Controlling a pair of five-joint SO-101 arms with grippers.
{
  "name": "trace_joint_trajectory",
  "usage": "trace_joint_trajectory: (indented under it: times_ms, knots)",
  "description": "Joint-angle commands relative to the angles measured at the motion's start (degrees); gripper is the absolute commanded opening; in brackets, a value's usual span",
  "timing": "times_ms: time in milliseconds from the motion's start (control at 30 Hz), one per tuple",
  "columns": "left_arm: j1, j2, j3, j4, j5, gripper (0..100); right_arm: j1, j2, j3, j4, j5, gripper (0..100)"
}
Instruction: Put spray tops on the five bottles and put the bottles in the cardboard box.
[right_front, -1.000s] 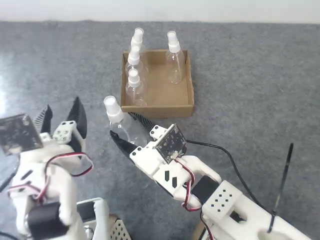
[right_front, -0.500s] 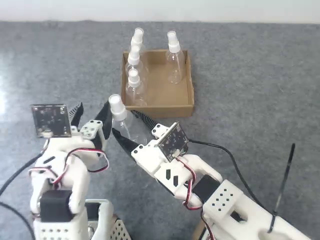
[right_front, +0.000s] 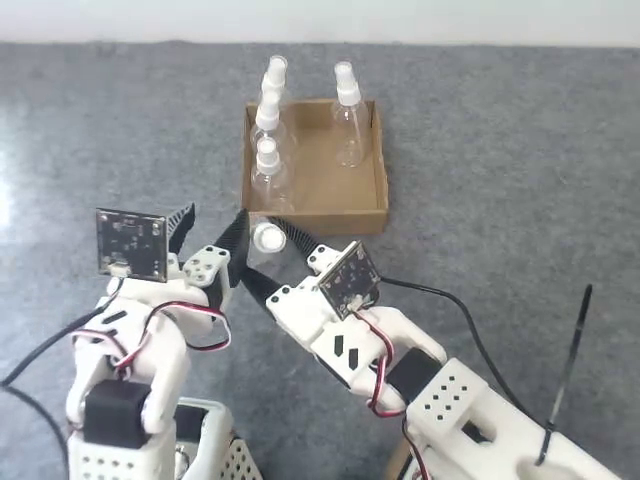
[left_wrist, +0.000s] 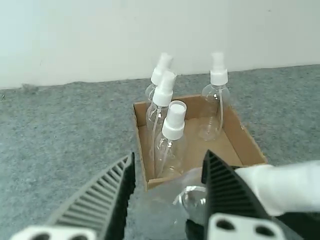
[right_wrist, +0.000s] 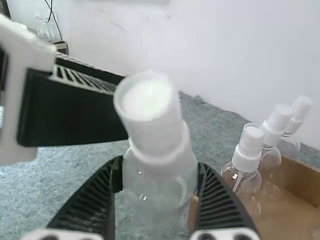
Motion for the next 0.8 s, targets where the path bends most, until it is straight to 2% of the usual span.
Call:
trace_joint_trajectory:
  times_ms: [0, 400, 667, 767]
  knots:
    - [1.1, -0.2, -0.6, 0.1, -0.4, 21, -0.1, -0.9, -1.8, -0.9, 0.4, 1.7]
    - [-12.7, -0.2, -1.5, -0.1, 0.0, 21, 0.1, -0.9, -1.8, -0.7, 0.6, 1.7]
    - [-20.6, -0.2, -0.6, -0.3, 0.1, 21, 2.7, -1.0, -4.5, 5.5, 0.5, 1.7]
    - [-22.5, -0.2, 2.9, -3.8, 2.8, 21, 3.3, -1.1, -5.4, 7.3, 0.6, 1.7]
